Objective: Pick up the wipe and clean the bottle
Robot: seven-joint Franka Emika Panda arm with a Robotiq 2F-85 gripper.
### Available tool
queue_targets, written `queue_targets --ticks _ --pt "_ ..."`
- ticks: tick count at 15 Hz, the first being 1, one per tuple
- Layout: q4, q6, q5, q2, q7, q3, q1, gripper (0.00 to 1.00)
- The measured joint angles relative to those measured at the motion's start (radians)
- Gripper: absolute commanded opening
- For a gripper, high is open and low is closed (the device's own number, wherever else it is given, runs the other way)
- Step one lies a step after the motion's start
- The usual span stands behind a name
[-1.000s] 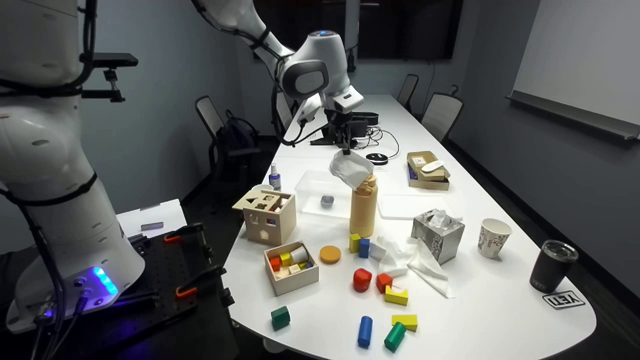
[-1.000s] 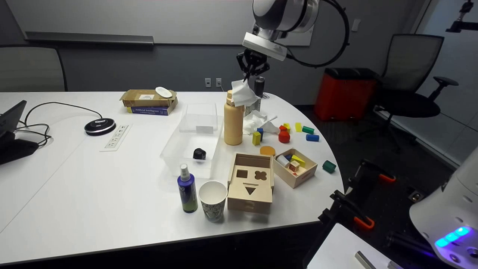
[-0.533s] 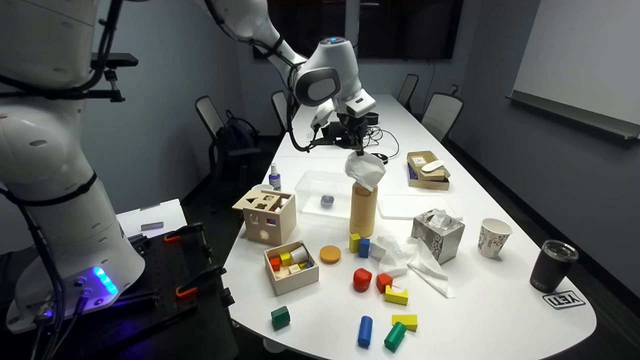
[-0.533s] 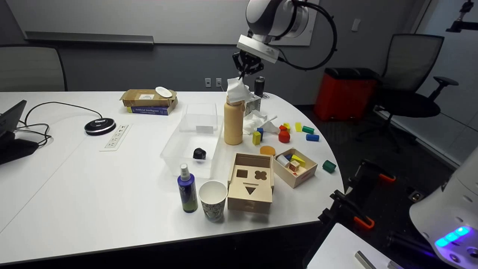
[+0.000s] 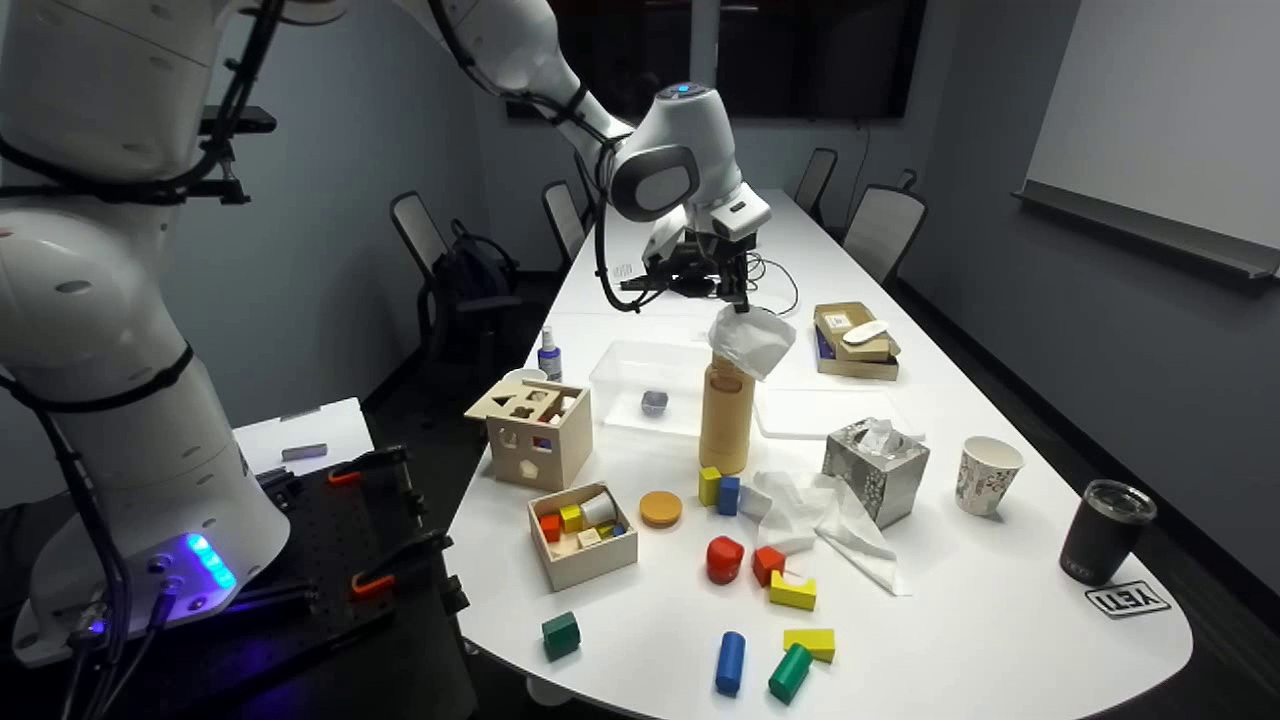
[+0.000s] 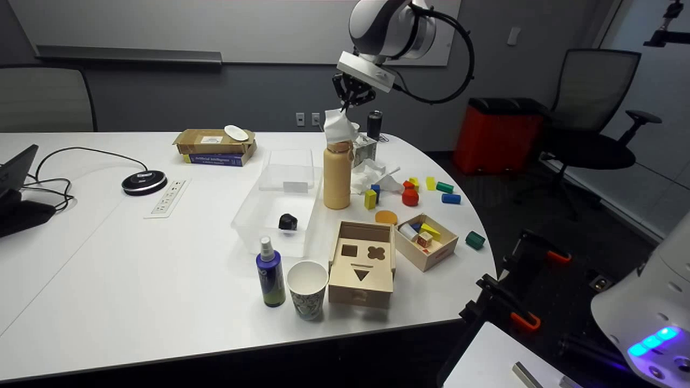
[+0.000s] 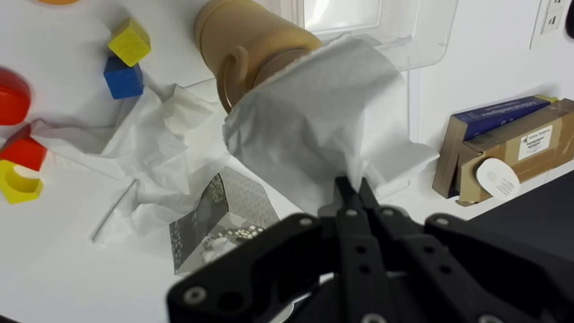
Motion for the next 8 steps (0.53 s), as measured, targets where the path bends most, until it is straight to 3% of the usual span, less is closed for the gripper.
queue_targets --ticks 8 --pt "0.007 0.101 0.041 0.061 0.004 -0.001 0.012 0.00"
